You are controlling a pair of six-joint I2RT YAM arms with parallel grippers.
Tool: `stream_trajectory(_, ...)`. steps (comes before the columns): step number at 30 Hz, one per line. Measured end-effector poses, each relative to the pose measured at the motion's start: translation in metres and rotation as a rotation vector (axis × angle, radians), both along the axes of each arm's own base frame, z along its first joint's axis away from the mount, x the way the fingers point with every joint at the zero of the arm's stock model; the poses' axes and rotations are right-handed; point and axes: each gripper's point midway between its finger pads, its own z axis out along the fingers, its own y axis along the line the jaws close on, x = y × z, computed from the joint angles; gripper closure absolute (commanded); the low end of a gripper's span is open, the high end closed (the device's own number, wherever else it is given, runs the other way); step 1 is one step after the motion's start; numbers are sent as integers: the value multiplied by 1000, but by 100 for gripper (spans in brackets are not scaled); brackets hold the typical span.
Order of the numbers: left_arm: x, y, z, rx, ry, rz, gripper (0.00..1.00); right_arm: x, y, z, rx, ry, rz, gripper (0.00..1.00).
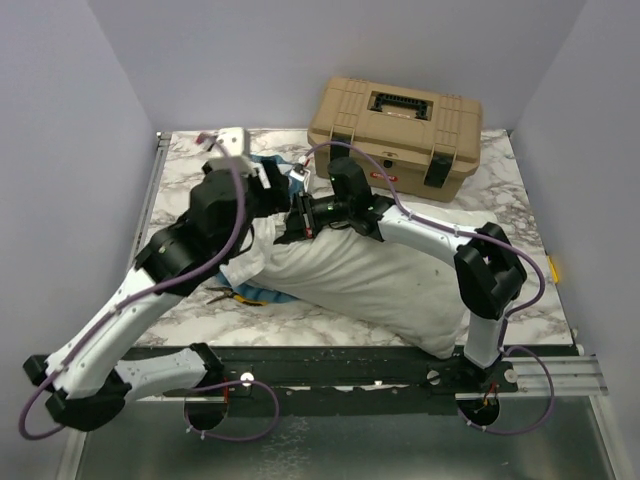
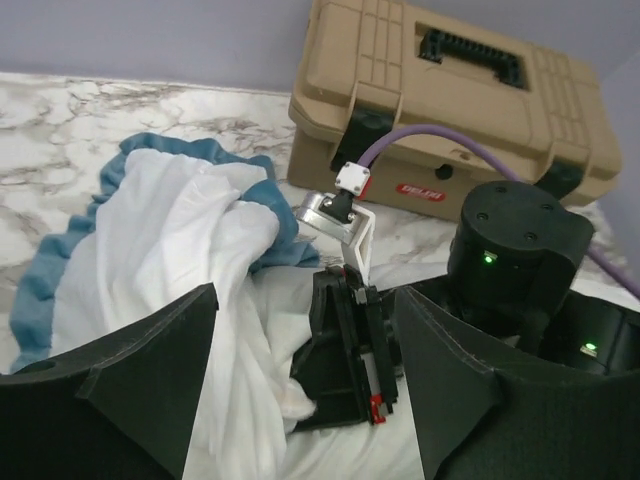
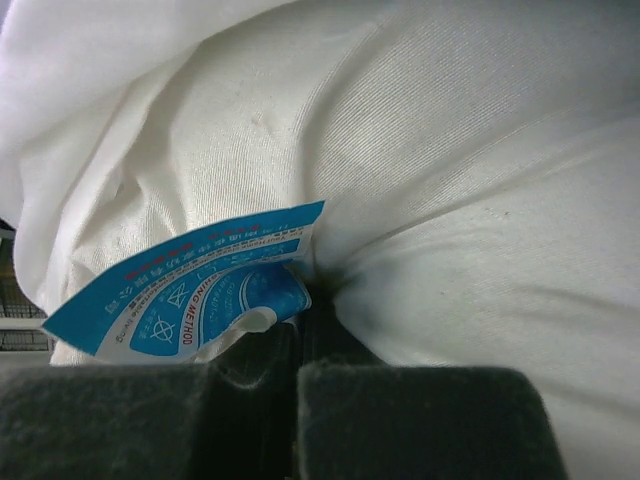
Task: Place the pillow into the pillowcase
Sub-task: Stuff the pillow into the pillowcase.
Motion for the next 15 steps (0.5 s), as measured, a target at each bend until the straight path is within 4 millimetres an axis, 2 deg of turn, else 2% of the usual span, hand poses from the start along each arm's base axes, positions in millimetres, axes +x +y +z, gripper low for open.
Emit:
stream_trajectory(3,16,-15,-9,139,70,-14,28,-3,1,-3,-6,8,11,100)
stream_trajectory(7,28,-27,-47,311,203,-29,29,-4,2,-2,-9,8,14,100)
stream_trajectory(10,26,-20,-71,402,278,-12,29,-4,1,-2,-13,9,14,100)
stream_trajectory(15,27,0,-85,491,309,66,29,-4,1,-3,-14,11,15,100)
